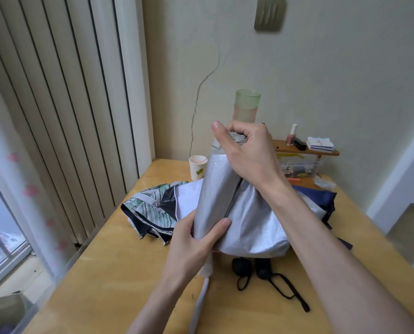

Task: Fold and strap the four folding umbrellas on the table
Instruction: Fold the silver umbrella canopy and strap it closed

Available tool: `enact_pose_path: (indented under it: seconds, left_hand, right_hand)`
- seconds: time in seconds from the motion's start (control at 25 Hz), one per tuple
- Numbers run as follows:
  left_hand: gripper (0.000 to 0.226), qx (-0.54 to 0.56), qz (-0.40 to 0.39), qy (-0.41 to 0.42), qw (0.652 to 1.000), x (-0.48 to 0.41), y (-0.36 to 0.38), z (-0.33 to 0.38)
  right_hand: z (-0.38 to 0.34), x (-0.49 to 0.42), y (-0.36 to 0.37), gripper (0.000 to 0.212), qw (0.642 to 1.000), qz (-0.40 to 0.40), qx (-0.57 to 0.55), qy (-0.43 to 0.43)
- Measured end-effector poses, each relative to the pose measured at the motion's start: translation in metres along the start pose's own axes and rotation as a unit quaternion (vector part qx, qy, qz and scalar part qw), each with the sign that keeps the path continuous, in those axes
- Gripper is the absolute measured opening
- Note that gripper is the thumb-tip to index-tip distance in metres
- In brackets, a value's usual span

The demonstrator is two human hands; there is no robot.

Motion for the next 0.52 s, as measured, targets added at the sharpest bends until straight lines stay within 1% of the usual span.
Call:
enact_pose_path:
  seconds: [0.08,0.12,0.16,0.2,0.24,0.28,0.32,0.4,0.44,0.52]
  left_hand:
    - [0.025,-0.003,0.016,0.030,0.999,-0.001,-0.002,-0.002]
    - [0.027,-0.004,0.015,0.037,0.999,-0.001,-0.003,-0.004]
    - [0.024,-0.009,0.018,0.040,0.999,-0.002,-0.005,-0.006]
    - [0.019,-0.009,0.027,0.037,0.999,-0.002,-0.006,-0.006]
    - [0.021,0.001,0.046,0.032,0.998,-0.002,-0.008,-0.005]
    - [0.028,0.020,0.074,0.020,0.997,-0.002,-0.011,-0.004]
    - [0.034,0.040,0.100,0.006,0.994,-0.003,-0.015,-0.003]
    - [0.040,0.062,0.128,-0.015,0.990,-0.004,-0.023,-0.003]
    - [0.041,0.066,0.136,-0.018,0.988,-0.005,-0.028,-0.002]
    - [0.044,0.063,0.148,-0.015,0.987,-0.007,-0.037,0.000]
  right_hand:
    - [0.005,0.001,0.004,0.055,0.999,-0.018,0.000,0.034]
    - [0.008,0.001,0.007,0.056,0.998,-0.039,0.001,0.055]
    - [0.012,0.000,0.011,0.057,0.995,-0.068,-0.007,0.075]
    - [0.015,0.001,0.013,0.054,0.991,-0.093,-0.028,0.093]
    - [0.017,0.004,0.014,0.048,0.987,-0.113,-0.054,0.105]
    - [0.020,0.008,0.010,0.044,0.985,-0.123,-0.060,0.102]
    - [0.023,0.011,0.003,0.042,0.990,-0.114,-0.030,0.080]
    - [0.038,0.020,-0.016,0.035,0.994,-0.082,0.064,0.040]
    - [0.047,0.027,-0.024,0.030,0.992,-0.084,0.081,0.042]
    - [0.070,0.042,-0.028,0.028,0.987,-0.123,0.061,0.086]
Point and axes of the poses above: each hand's wrist, its own x-axis away from the middle knuckle, its own y-axis out of the palm, z = x × y, the point moved 6 cm from there along -x, towards the middle knuckle, and after that the axes turned 11 degrees about x, right-handed, at the moved point
